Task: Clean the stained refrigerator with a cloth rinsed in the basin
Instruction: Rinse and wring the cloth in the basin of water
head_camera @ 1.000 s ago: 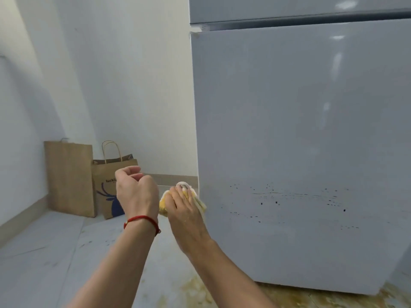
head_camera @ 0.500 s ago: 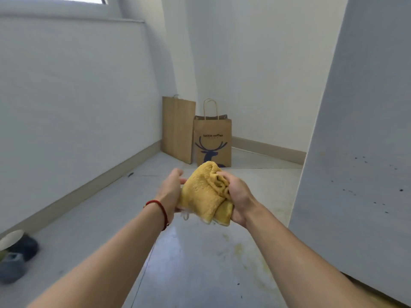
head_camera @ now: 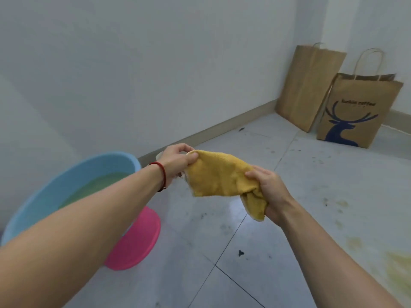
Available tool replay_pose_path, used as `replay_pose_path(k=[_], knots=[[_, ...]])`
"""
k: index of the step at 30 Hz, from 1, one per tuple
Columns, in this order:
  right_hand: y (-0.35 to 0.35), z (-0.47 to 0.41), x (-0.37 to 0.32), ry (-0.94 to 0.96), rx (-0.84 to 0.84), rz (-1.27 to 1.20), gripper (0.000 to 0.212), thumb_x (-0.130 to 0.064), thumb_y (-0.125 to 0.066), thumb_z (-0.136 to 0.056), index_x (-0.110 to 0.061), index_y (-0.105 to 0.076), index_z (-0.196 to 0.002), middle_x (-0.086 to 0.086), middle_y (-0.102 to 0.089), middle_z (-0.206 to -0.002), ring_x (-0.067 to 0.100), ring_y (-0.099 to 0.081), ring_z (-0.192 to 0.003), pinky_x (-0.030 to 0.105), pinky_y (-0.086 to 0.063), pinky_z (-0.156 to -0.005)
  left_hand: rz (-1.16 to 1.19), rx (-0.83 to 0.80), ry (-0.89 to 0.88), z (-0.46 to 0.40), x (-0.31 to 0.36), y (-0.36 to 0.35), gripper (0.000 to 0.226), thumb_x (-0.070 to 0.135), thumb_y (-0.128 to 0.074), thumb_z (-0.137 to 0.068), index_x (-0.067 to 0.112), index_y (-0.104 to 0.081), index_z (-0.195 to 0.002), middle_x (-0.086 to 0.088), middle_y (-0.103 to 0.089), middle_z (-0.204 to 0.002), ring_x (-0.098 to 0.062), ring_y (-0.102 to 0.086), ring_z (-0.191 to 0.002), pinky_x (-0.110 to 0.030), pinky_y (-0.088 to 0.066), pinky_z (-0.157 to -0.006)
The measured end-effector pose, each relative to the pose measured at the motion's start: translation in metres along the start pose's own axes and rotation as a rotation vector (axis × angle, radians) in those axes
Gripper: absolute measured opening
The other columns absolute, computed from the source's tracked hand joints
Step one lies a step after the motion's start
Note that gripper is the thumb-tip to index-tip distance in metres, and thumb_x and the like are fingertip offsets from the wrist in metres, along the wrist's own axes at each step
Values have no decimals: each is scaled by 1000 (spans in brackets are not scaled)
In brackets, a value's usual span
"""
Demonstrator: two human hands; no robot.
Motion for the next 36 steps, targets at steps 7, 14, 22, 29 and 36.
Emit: replay_pose_path(k=[7, 14, 22, 29, 36], knots=[[-97, -12, 29, 159, -203, 601, 29, -11, -79, -89, -26, -76, -113, -3, -78, -95, 10, -74, -81, 16, -53, -63, 98, -24, -5, 8, -87, 116, 7, 33, -62, -101, 27, -63, -103, 7, -65, -87, -18, -57, -73, -28, -46, -56], [-230, -47, 30, 535, -198, 1015, 54, -24, -82, -87, -36, -64, -136, -15, -53, -112, -3, -57, -100, 3, -41, -78, 140, 190, -133, -15, -145, 235, 15, 38, -55, -103, 24, -60, -99, 1, -55, -77, -15, -51, -64, -27, -40, -51], [-398, -105, 46, 569, -258, 1212, 54, -17, -81, -85, -32, -65, -134, -3, -49, -120, 14, -49, -111, 16, -36, -91, -155, 496, 94, -16, -251, 353, 49, 53, -53, -98, 5, -60, -86, -10, -66, -86, -30, -62, -83, -40, -50, -75], [-389, -151, 122, 188, -314, 1835, 41, -29, -61, -98, -34, -60, -138, 5, -44, -144, 30, -39, -138, 46, -40, -110, -553, 157, 414, -36, -313, 305, 42, 28, -55, -98, 13, -50, -136, -19, -51, -140, -37, -55, -122, -42, -47, -101], [-394, -164, 192, -39, -676, 2010, 63, -64, -42, -101, -59, -13, -157, 6, -8, -172, 44, -8, -155, 60, -15, -124, -632, -33, 525, -29, -317, 262, 73, 53, -56, -96, 21, -24, -153, -21, -43, -147, -37, -49, -131, -44, -43, -105]])
Point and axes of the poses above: each hand's wrist, its own z-axis away from the middle knuckle, its own y-axis out of the back of the hand, x = y × z, the point moved 2 cm from there along -z, towards the middle knuckle
